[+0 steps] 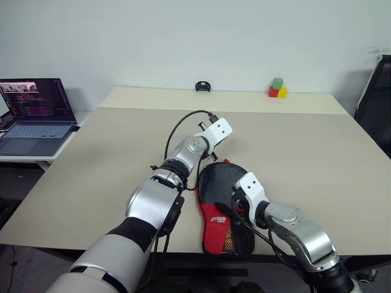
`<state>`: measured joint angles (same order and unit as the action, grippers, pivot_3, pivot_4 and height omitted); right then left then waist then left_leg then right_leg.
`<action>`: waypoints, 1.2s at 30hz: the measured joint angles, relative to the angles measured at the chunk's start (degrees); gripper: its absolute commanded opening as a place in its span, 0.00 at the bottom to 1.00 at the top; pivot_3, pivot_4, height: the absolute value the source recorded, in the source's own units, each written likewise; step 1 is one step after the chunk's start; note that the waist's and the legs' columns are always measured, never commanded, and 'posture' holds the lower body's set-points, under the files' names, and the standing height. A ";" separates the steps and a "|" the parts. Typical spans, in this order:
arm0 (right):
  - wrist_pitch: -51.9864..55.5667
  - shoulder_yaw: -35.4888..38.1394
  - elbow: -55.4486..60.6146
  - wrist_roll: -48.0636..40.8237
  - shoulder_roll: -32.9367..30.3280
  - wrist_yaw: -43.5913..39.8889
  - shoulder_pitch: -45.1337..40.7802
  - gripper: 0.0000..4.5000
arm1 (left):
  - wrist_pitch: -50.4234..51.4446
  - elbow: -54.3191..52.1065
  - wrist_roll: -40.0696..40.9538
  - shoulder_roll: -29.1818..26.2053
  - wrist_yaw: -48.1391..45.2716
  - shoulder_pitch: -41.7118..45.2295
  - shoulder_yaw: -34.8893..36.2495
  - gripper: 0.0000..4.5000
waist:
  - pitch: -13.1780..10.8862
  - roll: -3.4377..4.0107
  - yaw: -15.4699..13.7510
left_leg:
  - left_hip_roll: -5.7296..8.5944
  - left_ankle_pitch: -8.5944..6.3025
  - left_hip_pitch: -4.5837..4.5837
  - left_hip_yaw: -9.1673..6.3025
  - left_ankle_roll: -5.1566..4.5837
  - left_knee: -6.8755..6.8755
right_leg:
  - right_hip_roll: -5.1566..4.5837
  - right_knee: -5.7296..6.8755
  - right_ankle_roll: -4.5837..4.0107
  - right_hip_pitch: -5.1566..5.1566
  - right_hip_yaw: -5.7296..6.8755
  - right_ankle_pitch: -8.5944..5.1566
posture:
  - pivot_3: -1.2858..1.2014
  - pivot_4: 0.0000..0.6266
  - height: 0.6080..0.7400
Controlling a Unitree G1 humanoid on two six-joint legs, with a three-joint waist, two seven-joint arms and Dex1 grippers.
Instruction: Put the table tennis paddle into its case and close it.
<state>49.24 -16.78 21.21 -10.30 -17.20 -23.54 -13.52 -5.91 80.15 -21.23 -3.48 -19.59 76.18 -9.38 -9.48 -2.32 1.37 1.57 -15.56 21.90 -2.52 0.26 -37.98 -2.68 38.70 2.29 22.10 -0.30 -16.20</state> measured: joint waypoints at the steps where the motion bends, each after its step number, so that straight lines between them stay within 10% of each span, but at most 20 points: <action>1: 0.02 0.00 0.05 0.00 0.10 0.01 0.07 1.00 | -0.08 0.00 -0.14 -0.01 0.06 0.24 0.00 0.02 | 0.00 0.00 0.03 | 0.00 0.00 -0.01 0.00 0.00 0.01 | 0.00 0.00 0.01 0.00 0.00 0.00 | 0.52 0.24 1.00; 11: 0.60 0.42 2.76 0.24 1.07 2.59 3.09 1.00 | -0.82 0.18 -2.13 2.95 -0.42 0.67 -1.43 0.02 | 0.11 0.03 -0.41 | 0.04 0.00 0.06 -0.17 0.01 0.04 | 0.00 -0.10 0.07 -0.06 0.14 -0.04 | 0.52 0.24 1.00; 14: 1.21 0.70 4.50 0.65 2.53 4.86 5.62 1.00 | -1.01 0.29 -4.12 11.89 -6.00 -0.97 -4.90 0.23 | 0.80 0.19 -1.40 | 0.12 -0.08 0.00 -0.46 0.08 0.04 | -0.01 -0.67 0.19 -0.52 0.57 -0.11 | 0.52 0.24 1.00; 23: 1.69 -0.37 5.03 0.17 3.39 4.88 6.14 1.00 | -2.11 0.38 -5.05 11.39 -9.61 -3.21 -6.30 0.98 | 1.00 0.63 0.14 | 0.00 -0.10 -0.18 -0.69 0.05 0.12 | -0.01 -0.66 0.42 -0.73 0.77 -0.26 | 0.52 0.24 1.00; 36: 1.73 -0.37 4.81 0.16 3.38 4.80 5.98 1.00 | -2.22 0.31 -5.83 11.27 -8.72 -3.21 -6.49 0.99 | 1.04 0.60 0.15 | 0.02 -0.10 -0.20 -0.70 0.05 0.11 | 0.00 -0.67 0.42 -0.76 0.78 -0.26 | 0.52 0.24 1.00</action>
<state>50.97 -17.16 26.02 -10.14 -13.82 -18.74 -7.55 -8.13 80.47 -27.06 7.79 -28.31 72.98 -15.87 -8.43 -1.72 1.52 1.59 -15.66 21.70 -3.21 0.31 -37.88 -2.68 38.03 2.71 21.34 0.47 -16.46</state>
